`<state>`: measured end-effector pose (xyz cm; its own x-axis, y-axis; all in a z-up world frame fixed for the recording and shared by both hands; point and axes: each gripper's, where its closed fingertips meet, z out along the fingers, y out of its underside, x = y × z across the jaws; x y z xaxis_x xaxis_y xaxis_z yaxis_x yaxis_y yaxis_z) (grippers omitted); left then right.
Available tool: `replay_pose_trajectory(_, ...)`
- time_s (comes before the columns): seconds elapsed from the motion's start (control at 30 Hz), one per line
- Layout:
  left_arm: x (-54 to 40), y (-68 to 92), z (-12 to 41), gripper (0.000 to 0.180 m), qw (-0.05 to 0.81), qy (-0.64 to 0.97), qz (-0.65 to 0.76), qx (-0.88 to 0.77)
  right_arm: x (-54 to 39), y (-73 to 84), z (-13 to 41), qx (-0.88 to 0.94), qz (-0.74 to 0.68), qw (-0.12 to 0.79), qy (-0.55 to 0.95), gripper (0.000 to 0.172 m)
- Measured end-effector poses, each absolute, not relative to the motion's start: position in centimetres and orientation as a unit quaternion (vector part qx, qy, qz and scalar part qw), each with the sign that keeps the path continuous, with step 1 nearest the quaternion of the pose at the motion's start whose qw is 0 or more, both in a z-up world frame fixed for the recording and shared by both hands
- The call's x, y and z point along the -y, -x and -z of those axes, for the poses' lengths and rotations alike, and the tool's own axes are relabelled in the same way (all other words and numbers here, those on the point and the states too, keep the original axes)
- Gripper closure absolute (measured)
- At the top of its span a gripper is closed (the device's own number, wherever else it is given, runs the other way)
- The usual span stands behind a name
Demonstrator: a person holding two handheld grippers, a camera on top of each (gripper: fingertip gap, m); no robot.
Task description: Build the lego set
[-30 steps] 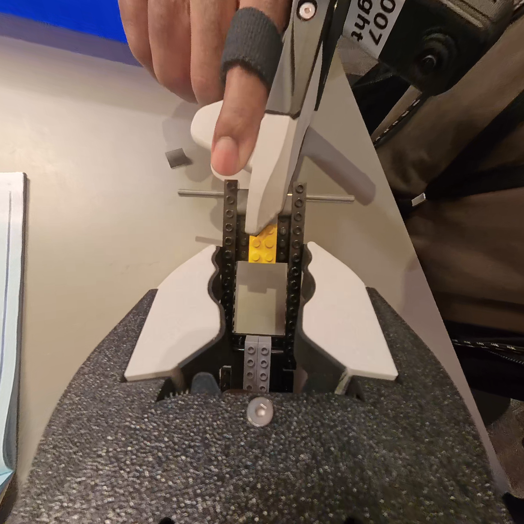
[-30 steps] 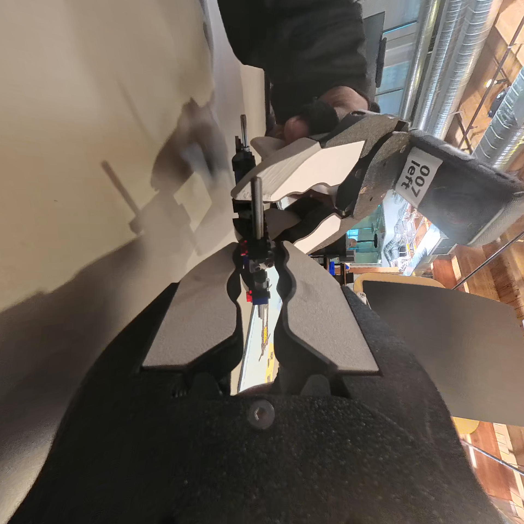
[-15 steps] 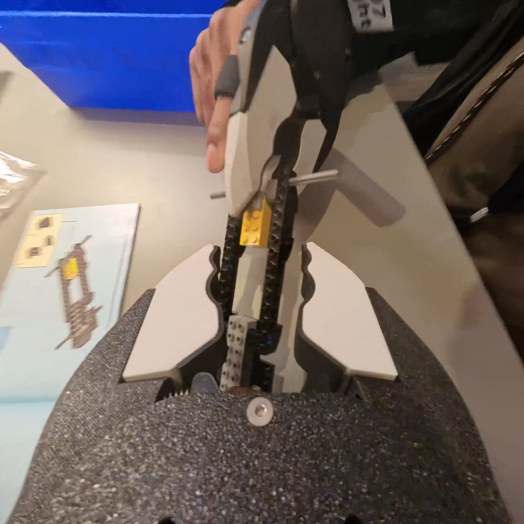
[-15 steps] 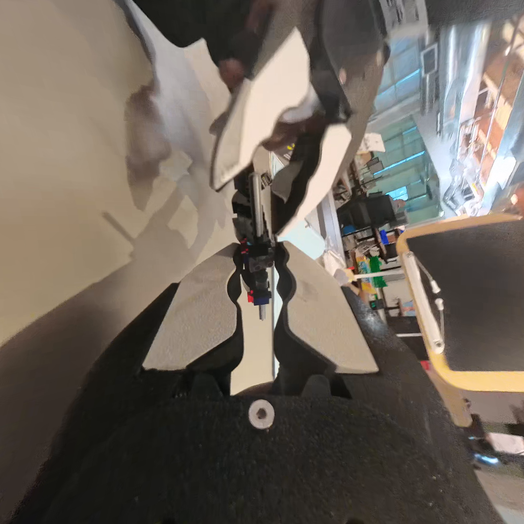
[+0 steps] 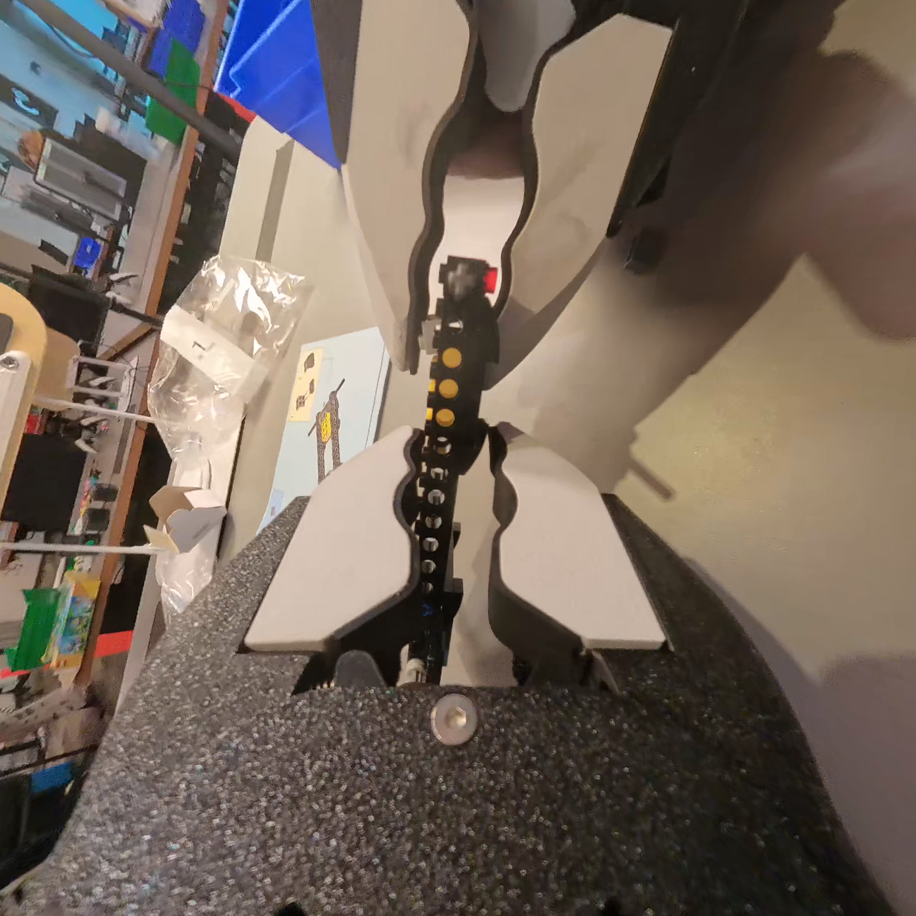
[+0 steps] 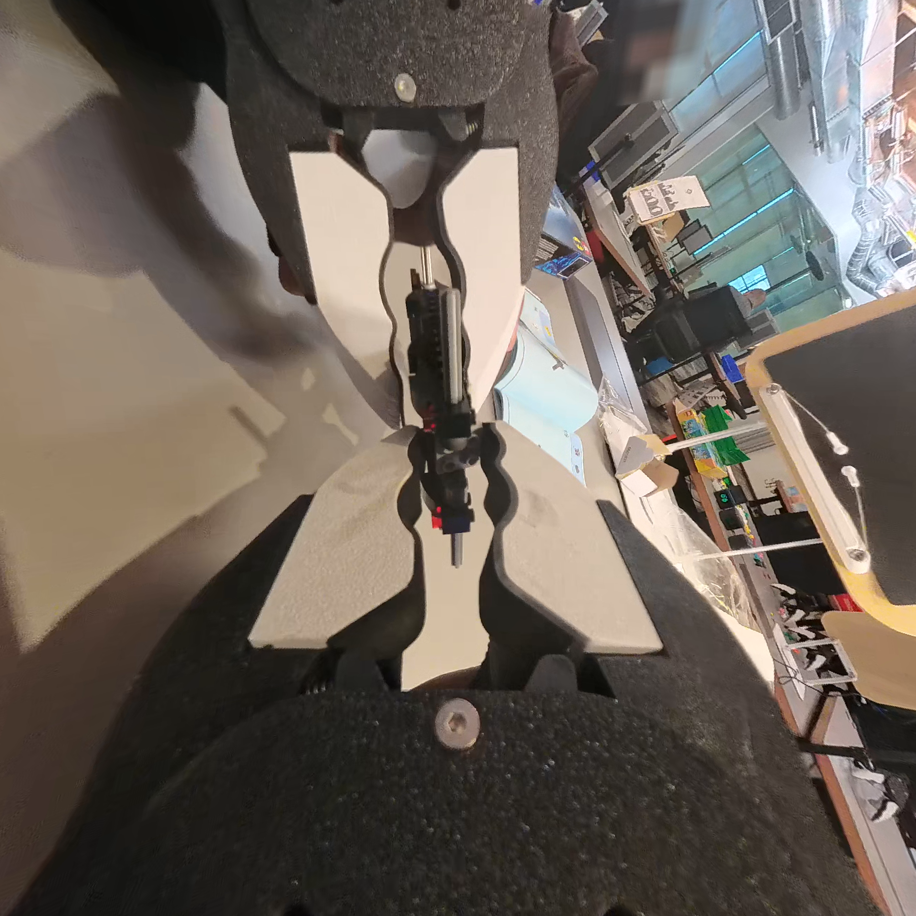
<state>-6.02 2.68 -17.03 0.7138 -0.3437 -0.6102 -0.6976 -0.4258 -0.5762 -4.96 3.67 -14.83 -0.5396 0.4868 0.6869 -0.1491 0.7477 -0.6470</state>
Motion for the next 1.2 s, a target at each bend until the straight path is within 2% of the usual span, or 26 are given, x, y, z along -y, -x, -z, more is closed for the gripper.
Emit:
replay_pose_trajectory(0.5, -3.9, 5.6, 16.2, 0.159, 0.469, 0.771, -0.284, -0.324, -3.6, 5.1, 14.7, 0.807, -0.33, 0.48, 0.097, 0.151)
replay_pose_trajectory(0.53, -3.9, 5.7, 16.3, 0.163, 0.465, 0.773, -0.287, -0.323, -3.6, 5.1, 14.8, 0.808, -0.326, 0.482, 0.095, 0.15)
replay_pose_trajectory(1.2, -4.0, 5.3, 15.8, 0.164, 0.467, 0.767, -0.303, -0.317, -3.5, 4.6, 14.3, 0.796, -0.272, 0.539, 0.033, 0.15)
